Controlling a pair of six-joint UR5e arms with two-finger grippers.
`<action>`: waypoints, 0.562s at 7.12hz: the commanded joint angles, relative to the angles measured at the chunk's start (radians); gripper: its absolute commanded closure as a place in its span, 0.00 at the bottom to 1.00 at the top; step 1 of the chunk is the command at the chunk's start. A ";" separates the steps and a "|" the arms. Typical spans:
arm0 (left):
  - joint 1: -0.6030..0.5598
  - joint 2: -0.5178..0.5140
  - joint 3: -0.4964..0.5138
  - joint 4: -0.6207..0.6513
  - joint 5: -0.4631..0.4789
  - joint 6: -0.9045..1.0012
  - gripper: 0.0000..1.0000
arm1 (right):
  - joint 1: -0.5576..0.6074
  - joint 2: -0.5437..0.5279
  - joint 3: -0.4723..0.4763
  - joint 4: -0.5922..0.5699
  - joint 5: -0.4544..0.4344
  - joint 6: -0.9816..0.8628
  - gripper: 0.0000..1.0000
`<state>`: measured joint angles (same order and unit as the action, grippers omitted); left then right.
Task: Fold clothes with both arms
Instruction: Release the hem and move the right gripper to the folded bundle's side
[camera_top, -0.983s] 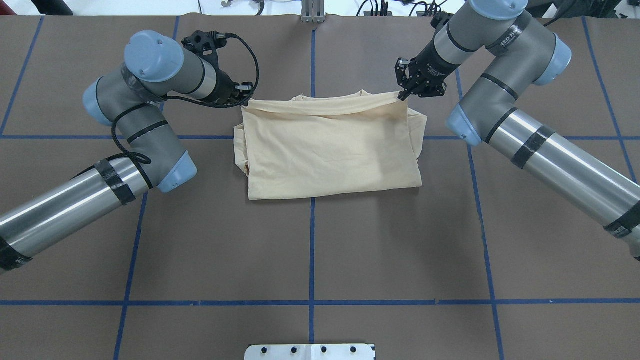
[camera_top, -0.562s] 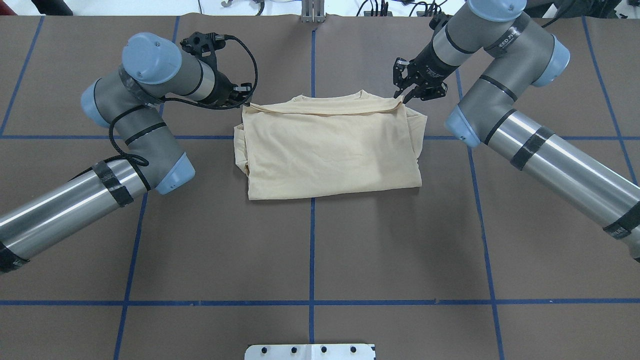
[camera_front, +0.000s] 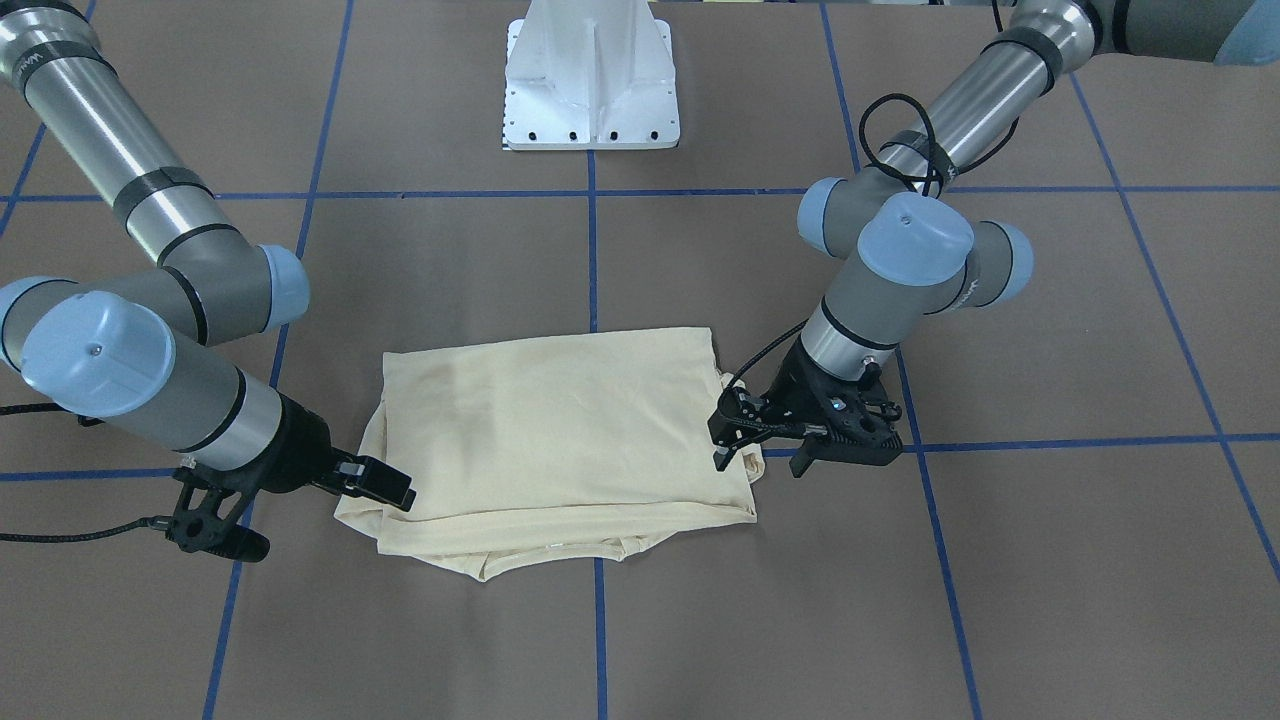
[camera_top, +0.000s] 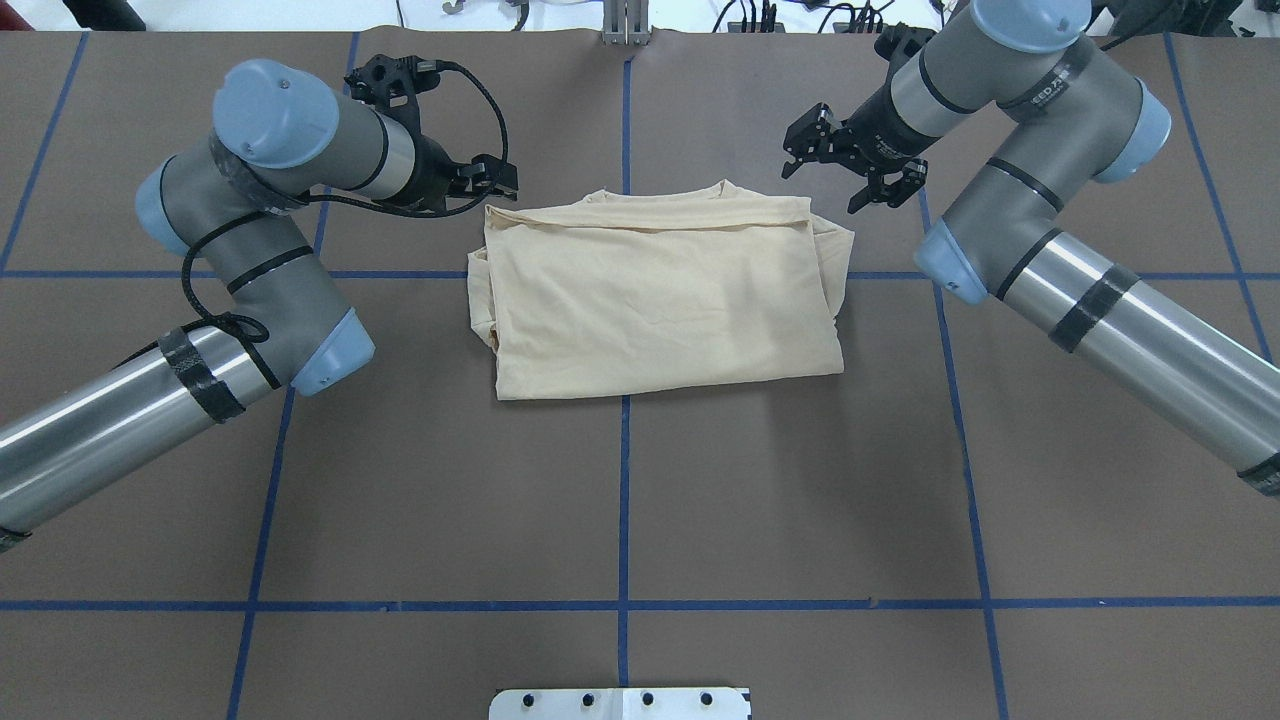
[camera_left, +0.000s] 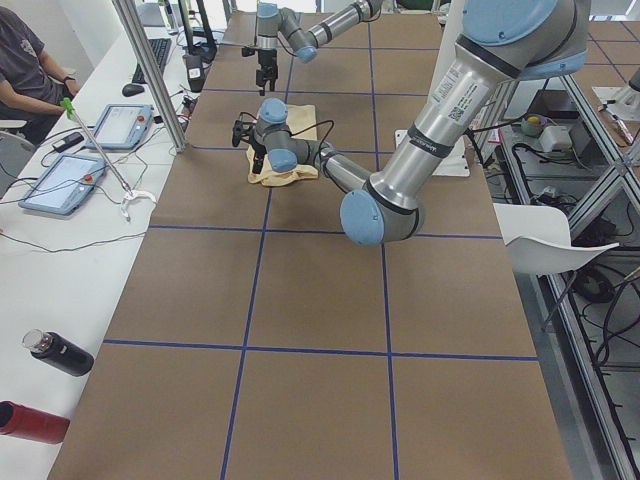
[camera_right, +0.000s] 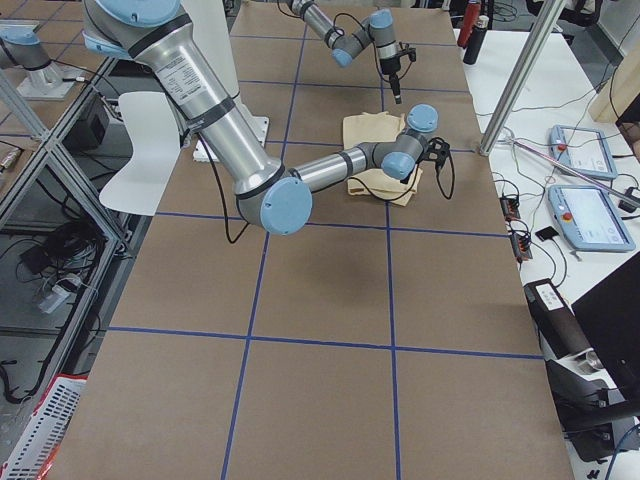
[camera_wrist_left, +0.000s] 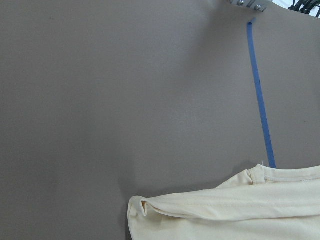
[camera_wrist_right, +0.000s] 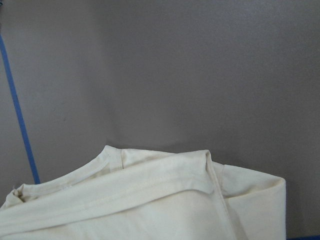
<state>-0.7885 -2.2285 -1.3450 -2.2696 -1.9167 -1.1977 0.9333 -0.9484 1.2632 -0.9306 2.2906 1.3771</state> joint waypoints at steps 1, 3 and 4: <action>-0.008 0.006 -0.081 0.079 -0.001 0.000 0.00 | -0.048 -0.111 0.141 0.003 -0.008 0.039 0.00; -0.006 0.006 -0.181 0.177 -0.001 0.000 0.00 | -0.169 -0.198 0.221 0.003 -0.113 0.125 0.00; -0.005 0.003 -0.199 0.202 -0.001 0.000 0.00 | -0.183 -0.234 0.238 0.003 -0.120 0.126 0.00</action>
<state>-0.7945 -2.2234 -1.5053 -2.1106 -1.9174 -1.1980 0.7889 -1.1307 1.4667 -0.9277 2.1990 1.4864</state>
